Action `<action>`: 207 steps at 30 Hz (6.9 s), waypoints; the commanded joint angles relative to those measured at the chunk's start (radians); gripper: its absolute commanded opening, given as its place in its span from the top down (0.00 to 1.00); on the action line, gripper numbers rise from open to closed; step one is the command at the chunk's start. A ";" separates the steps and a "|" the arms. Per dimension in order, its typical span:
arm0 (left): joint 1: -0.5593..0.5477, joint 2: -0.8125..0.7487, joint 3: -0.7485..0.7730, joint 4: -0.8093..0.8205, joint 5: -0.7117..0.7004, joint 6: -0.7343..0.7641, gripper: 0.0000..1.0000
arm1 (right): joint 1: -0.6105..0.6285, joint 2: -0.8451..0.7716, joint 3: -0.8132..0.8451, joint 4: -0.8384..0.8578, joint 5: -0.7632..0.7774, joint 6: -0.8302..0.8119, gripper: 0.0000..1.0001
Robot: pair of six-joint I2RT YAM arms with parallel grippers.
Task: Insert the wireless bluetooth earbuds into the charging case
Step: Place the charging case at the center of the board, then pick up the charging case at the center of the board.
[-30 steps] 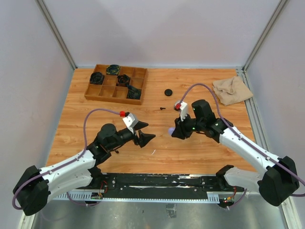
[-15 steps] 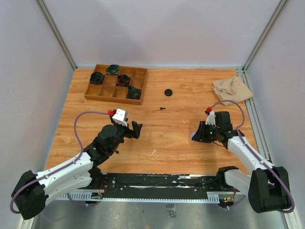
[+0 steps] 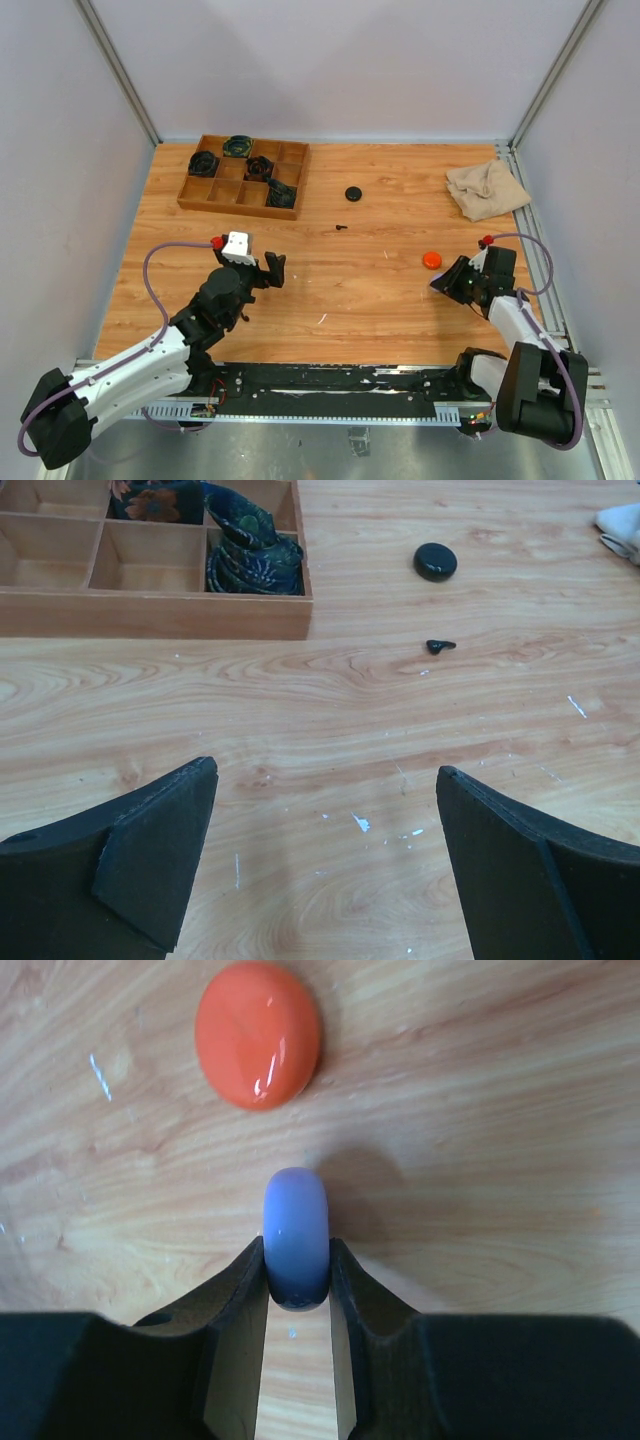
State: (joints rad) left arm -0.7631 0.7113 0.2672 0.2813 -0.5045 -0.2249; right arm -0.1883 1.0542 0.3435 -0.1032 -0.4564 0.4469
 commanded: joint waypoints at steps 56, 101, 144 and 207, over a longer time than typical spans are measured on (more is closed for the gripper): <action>0.001 -0.006 0.006 -0.036 -0.066 -0.024 0.04 | 0.638 1.034 1.114 0.122 0.527 -0.386 0.16; 0.001 0.002 0.022 -0.040 0.030 -0.073 0.04 | 0.717 0.707 0.736 0.072 0.406 -0.338 0.60; 0.050 0.316 0.266 -0.013 0.728 -0.424 0.42 | 1.085 0.071 0.064 0.763 0.203 -0.721 0.68; 0.051 0.254 0.248 0.226 1.152 0.037 0.92 | 0.769 0.046 0.146 0.879 -0.568 -0.238 0.47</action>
State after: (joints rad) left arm -0.7147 0.9787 0.5217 0.4515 0.6292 -0.2028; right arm 0.5926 1.0924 0.4648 0.6815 -0.9783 0.1452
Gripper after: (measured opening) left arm 0.286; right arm 0.542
